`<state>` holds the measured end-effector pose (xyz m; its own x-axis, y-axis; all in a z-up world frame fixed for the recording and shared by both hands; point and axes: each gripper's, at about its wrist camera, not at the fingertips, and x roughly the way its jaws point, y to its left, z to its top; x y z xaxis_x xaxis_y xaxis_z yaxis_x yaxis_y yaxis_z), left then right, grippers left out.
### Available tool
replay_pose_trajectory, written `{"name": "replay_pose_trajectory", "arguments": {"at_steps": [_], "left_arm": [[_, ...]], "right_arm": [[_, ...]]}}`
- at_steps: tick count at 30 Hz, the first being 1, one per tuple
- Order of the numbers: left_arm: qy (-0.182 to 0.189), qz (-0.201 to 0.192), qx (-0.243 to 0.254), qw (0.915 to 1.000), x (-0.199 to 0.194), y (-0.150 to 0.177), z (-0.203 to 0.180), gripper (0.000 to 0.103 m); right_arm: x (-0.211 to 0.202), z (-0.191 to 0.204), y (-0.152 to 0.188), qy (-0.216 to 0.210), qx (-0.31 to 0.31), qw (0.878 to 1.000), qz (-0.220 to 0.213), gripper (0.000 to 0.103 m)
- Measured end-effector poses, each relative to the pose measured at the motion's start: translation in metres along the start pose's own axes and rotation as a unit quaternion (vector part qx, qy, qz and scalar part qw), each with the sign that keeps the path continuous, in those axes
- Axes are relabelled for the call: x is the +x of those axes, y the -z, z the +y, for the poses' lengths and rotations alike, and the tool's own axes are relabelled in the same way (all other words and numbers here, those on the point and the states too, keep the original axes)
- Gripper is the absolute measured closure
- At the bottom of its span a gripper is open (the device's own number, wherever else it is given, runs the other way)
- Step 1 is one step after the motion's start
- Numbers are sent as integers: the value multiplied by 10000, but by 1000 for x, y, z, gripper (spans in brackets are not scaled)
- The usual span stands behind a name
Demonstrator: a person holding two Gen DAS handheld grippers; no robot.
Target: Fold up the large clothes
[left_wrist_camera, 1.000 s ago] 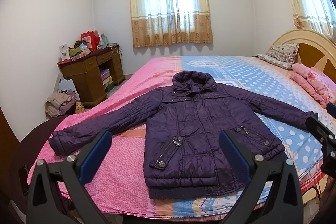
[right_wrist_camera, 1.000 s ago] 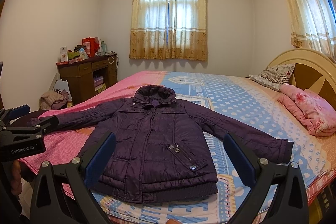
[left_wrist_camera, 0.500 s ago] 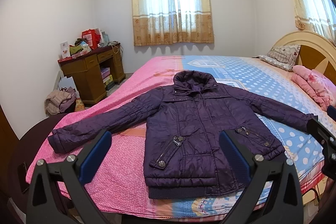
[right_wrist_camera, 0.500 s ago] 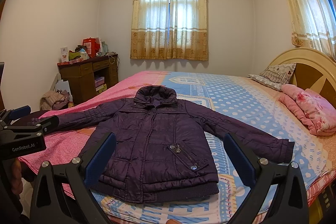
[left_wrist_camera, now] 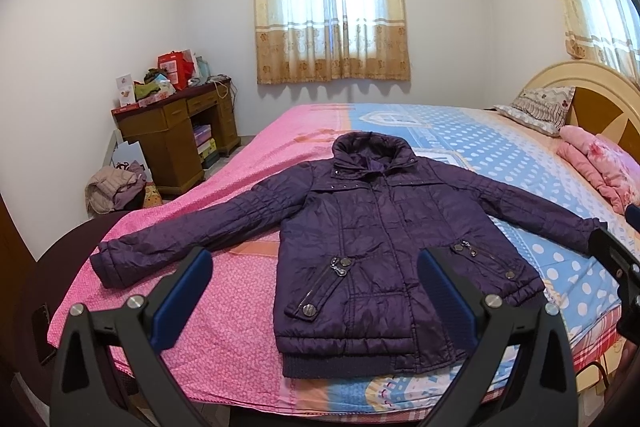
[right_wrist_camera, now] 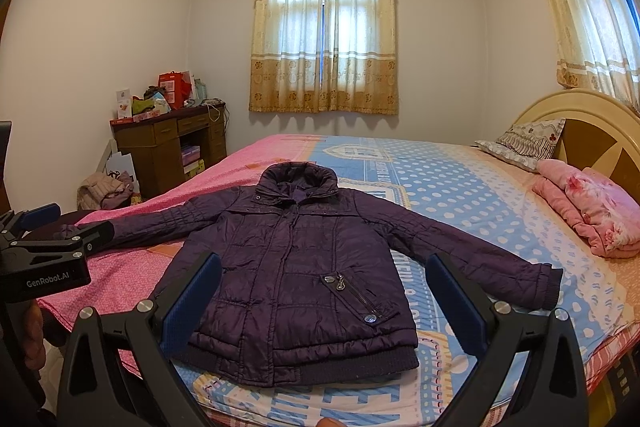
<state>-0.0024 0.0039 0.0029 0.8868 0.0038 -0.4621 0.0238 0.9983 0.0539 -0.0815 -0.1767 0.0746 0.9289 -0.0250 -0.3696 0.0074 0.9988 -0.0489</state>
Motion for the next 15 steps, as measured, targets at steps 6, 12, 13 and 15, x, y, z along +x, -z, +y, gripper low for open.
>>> {"name": "replay_pose_trajectory", "arguments": {"at_steps": [6,12,13,15], "left_arm": [[2,28,-22,10000,0,-1,0,0],[6,28,-32,10000,1,-1,0,0],[3,30,-37,10000,2,-1,0,0],[5,27,-36,10000,1,-1,0,0]], "right_arm": [[0,0,0,2,8,10000,-27,1],[-1,3,1,28,-78,10000,-52,1],[0,4,1,10,-76,10000,-39,1],[0,2,2,0,-56,10000,-39,1]]}}
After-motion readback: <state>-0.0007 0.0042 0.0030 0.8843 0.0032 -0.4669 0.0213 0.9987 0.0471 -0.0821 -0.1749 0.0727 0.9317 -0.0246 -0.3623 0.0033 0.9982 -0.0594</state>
